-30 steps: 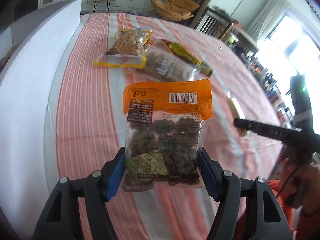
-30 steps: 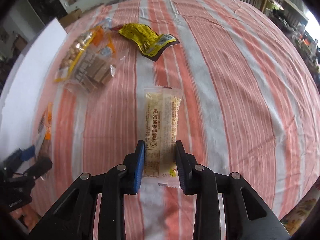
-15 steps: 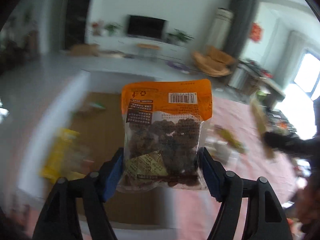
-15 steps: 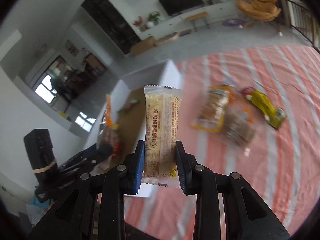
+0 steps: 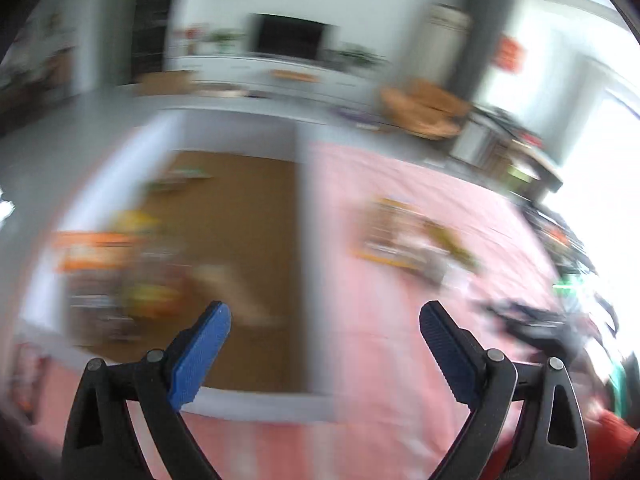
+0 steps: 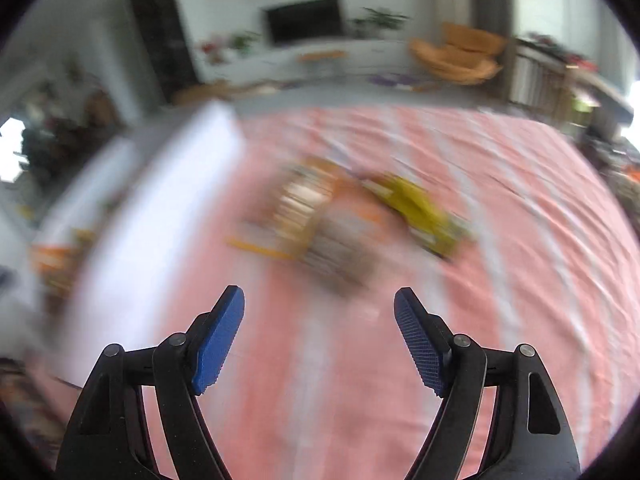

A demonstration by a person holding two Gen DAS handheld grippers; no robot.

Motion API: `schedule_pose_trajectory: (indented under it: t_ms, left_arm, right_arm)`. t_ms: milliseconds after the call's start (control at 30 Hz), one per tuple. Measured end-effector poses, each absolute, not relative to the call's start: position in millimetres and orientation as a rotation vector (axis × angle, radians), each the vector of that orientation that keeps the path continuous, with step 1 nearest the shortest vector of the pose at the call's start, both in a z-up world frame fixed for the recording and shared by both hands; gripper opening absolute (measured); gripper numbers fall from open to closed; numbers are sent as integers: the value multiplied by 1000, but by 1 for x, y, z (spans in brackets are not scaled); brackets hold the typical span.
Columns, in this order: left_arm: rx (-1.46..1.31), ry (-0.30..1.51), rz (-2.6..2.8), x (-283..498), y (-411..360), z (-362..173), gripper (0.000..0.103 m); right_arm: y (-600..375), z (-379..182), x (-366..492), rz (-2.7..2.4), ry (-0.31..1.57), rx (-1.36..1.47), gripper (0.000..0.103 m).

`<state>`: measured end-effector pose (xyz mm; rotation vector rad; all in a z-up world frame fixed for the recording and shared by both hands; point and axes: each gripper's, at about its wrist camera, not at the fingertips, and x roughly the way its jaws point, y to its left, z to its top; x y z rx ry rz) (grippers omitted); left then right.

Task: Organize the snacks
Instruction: 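Return both open grippers to the remaining snacks, then grasp the yellow-bordered peanut bag with the left gripper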

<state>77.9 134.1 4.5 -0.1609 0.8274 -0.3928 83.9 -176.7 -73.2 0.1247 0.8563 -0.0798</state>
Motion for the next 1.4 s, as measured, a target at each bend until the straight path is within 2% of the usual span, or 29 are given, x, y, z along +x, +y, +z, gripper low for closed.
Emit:
schedule_pose_trajectory:
  t_ms: [100,233,400,500,667,1400]
  left_arm:
    - [-116,870,-600,65,52,-12,103]
    - [59,927,-565,92,-24,-67,103]
    - [162,958,-444,130,-48,-139,102]
    - [194,965,-379,146,-46,-165,102]
    - [200,926,-388,145,-51,-168,103]
    - [193,929,-394,145,-51,-166,103]
  right_arm:
    - [-220,-124,68,-236,957,95,80]
    - [-250,-136,59,-315,929,153,80]
    - [-265,-142,60,-325,884,182,84]
    - [-270,-145,61,-341,877,202,85]
    - [-269,-148,66,-337,896,183,92]
    - [-270,-150,66,-337,896,185,94]
